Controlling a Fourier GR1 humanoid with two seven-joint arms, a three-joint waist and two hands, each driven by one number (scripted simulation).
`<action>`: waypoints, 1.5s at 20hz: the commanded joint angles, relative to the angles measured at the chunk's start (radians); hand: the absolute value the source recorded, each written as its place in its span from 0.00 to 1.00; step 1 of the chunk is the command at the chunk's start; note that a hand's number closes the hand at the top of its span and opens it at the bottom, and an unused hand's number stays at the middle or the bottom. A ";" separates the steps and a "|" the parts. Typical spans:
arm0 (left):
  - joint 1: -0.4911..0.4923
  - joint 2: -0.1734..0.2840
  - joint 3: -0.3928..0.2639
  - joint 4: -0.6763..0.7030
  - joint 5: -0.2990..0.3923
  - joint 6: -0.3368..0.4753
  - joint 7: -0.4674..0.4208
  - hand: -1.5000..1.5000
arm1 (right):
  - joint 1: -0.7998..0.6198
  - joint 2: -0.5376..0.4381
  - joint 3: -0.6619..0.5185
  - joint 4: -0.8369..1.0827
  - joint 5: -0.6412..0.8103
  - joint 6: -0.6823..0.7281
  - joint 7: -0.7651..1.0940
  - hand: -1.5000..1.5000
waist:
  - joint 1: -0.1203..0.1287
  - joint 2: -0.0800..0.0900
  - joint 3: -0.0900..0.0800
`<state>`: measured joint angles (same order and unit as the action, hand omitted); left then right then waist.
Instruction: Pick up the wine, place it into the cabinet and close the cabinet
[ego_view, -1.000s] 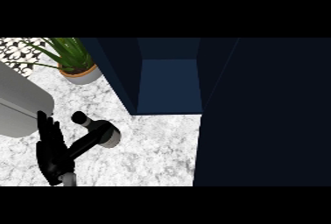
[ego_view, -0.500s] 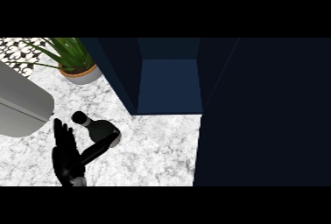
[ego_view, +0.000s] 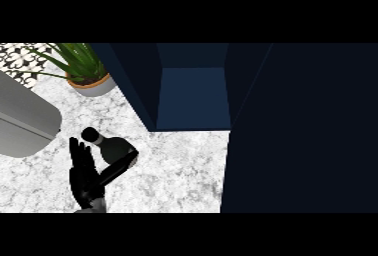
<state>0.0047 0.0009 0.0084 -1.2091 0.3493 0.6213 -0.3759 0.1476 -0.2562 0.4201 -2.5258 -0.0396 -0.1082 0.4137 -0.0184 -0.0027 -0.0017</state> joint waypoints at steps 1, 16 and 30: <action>-0.005 -0.001 -0.006 0.061 0.139 -0.012 -0.117 0.00 | 0.104 -0.028 -0.004 -0.254 -0.044 0.003 0.056 0.00 | -0.006 -0.002 0.000; -0.098 -0.001 -0.036 0.214 0.430 -0.122 -0.347 0.00 | 0.081 -0.045 -0.054 -0.246 -0.084 0.007 0.090 0.00 | 0.004 -0.001 0.002; -0.251 0.009 0.008 0.442 0.432 -0.175 -0.456 1.00 | 0.005 0.003 0.004 -0.224 -0.017 -0.031 0.149 0.00 | 0.004 0.001 0.001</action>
<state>-0.2321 0.0060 -0.0020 -0.8113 0.7929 0.4564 -0.8041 0.1151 -0.2506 0.4075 -2.5229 -0.0456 -0.1168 0.4477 -0.0176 -0.0019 -0.0008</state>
